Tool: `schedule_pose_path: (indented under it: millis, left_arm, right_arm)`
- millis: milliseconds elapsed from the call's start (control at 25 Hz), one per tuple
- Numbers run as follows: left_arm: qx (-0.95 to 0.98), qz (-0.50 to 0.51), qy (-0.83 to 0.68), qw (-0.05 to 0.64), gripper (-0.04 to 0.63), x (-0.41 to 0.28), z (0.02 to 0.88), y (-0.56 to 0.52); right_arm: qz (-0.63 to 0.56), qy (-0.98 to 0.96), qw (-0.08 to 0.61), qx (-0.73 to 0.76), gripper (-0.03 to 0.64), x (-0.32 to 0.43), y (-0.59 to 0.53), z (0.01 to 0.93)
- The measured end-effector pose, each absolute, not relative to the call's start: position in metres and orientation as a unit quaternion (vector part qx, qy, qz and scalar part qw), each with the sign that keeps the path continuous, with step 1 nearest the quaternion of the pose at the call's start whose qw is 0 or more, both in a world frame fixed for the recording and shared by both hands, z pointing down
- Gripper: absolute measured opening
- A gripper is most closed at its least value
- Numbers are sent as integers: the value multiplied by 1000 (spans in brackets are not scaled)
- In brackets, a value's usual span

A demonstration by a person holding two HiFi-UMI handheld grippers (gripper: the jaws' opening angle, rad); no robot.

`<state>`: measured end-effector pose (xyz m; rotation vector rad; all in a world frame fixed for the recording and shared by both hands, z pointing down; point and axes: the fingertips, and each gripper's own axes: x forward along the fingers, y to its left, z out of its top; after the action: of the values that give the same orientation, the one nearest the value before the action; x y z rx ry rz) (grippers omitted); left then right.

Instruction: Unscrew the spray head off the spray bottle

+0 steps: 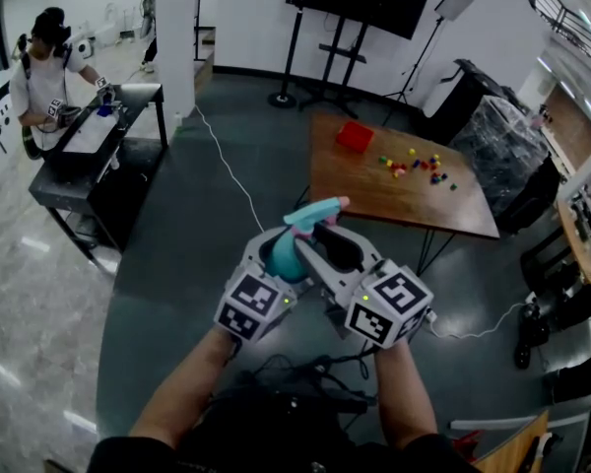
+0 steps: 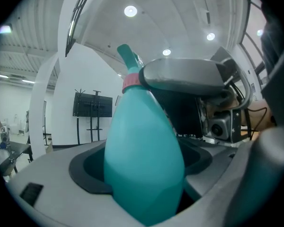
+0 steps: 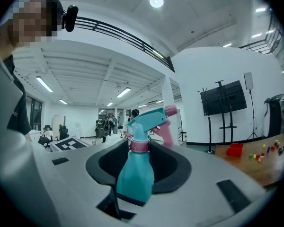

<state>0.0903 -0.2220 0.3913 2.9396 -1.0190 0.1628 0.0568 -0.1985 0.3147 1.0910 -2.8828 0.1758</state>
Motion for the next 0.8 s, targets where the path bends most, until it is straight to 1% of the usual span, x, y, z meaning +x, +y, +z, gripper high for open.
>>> schedule_pose_path:
  millis: [40,480,800]
  left_arm:
    - [944,53,-324,14,420,90,391,-222]
    - [978,63,-200,1,421,102,392,-194]
    - [994,44,-96,2,421,112,386,-162]
  right_arm:
    - [56,-935,28,350,140,57,-199,315]
    - [67,-967,16,247,138,69,-182,316]
    - [47,-985,10,164,138,74,-158,312]
